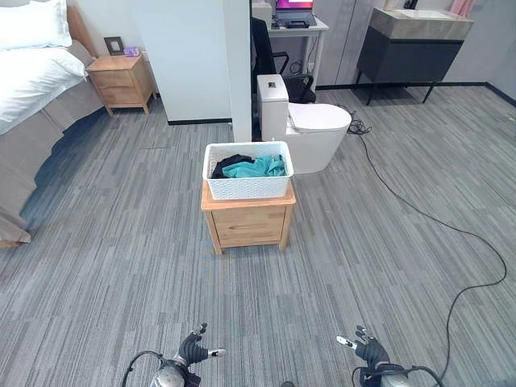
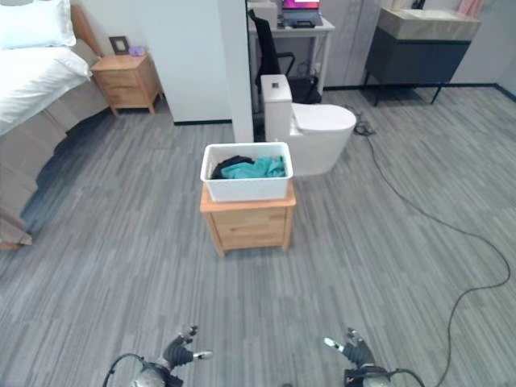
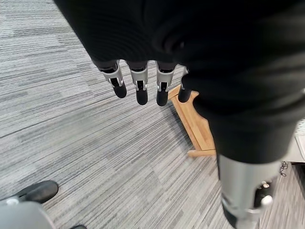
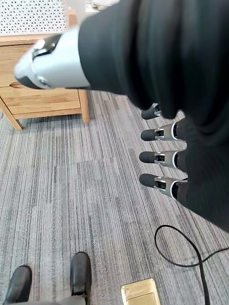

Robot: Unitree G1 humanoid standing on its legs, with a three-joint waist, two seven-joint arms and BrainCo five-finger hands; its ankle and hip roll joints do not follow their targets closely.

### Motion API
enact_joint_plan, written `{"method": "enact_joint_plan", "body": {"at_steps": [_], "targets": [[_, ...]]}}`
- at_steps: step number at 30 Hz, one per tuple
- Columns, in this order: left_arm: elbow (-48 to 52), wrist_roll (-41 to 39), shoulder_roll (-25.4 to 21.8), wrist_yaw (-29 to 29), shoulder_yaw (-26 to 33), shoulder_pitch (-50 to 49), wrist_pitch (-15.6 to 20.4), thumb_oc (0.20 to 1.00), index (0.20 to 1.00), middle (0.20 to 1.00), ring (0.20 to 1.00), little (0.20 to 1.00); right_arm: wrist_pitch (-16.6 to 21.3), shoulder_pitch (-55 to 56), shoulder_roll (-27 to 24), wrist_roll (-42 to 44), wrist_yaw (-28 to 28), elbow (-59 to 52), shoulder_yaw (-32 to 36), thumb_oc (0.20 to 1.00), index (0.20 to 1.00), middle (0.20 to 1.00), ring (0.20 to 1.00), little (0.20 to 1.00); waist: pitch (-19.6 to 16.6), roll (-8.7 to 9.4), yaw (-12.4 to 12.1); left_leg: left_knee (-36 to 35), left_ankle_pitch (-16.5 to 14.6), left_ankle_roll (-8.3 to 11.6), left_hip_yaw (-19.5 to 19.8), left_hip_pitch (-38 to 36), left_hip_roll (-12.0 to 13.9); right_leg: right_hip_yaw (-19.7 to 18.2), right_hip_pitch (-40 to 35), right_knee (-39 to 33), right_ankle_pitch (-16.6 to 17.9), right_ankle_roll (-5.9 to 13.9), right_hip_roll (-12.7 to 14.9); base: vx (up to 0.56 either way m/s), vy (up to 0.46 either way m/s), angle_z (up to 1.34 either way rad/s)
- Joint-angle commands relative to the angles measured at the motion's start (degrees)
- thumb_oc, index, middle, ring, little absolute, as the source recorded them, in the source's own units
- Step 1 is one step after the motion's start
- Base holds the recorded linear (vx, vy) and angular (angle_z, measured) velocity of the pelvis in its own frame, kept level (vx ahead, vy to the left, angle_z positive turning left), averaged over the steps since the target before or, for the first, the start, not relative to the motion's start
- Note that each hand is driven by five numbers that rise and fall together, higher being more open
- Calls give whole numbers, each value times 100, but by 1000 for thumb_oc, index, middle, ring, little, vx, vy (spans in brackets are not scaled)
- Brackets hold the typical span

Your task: Grab the laundry basket,head to the washer,open it,put in the laundry and shut it.

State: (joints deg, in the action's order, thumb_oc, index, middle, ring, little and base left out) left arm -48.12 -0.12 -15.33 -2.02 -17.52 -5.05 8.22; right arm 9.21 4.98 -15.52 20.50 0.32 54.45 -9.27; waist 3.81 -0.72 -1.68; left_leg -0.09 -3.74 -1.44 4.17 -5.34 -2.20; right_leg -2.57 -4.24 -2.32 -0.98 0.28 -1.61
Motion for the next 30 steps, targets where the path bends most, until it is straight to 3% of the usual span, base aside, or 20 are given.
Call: {"method": "enact_joint_plan", "body": {"at_steps": [1, 12, 18, 30], "targets": [[156, -105, -136, -129, 118, 276, 218, 1000, 1000, 1000, 1000, 1000, 161, 78, 35, 173, -53, -290, -39, 1000, 1000, 1000, 1000, 1000, -171, 214, -41, -18, -193, 101, 862, 194, -80, -578, 173, 433, -524, 563, 230, 31, -14, 2], [0, -302, -4, -119, 88, 288, 268, 1000, 1000, 1000, 1000, 1000, 157, 486, -23, -234, -101, -979, -81, 1000, 1000, 1000, 1000, 1000, -237, 172, -29, -260, -96, 130, 873, 2, -45, -465, -93, 208, -510, 547, 239, 17, -3, 8], [-118, -255, 96, -138, -1, 352, 246, 1000, 1000, 1000, 1000, 1000, 178, 403, 36, -5, -95, -474, -15, 1000, 1000, 1000, 1000, 1000, -267, 165, -20, -304, -93, 143, 878, -70, -32, -491, -175, 133, -498, 546, 230, 2, -3, -1], [8, -127, 40, -30, -137, 315, 228, 1000, 1000, 1000, 1000, 1000, 149, 378, 25, -76, -172, -529, 20, 1000, 1000, 1000, 1000, 1000, -196, 125, -15, -172, -64, 183, 989, 41, -49, -413, -76, 271, -530, 535, 210, -11, -6, 0]]}}
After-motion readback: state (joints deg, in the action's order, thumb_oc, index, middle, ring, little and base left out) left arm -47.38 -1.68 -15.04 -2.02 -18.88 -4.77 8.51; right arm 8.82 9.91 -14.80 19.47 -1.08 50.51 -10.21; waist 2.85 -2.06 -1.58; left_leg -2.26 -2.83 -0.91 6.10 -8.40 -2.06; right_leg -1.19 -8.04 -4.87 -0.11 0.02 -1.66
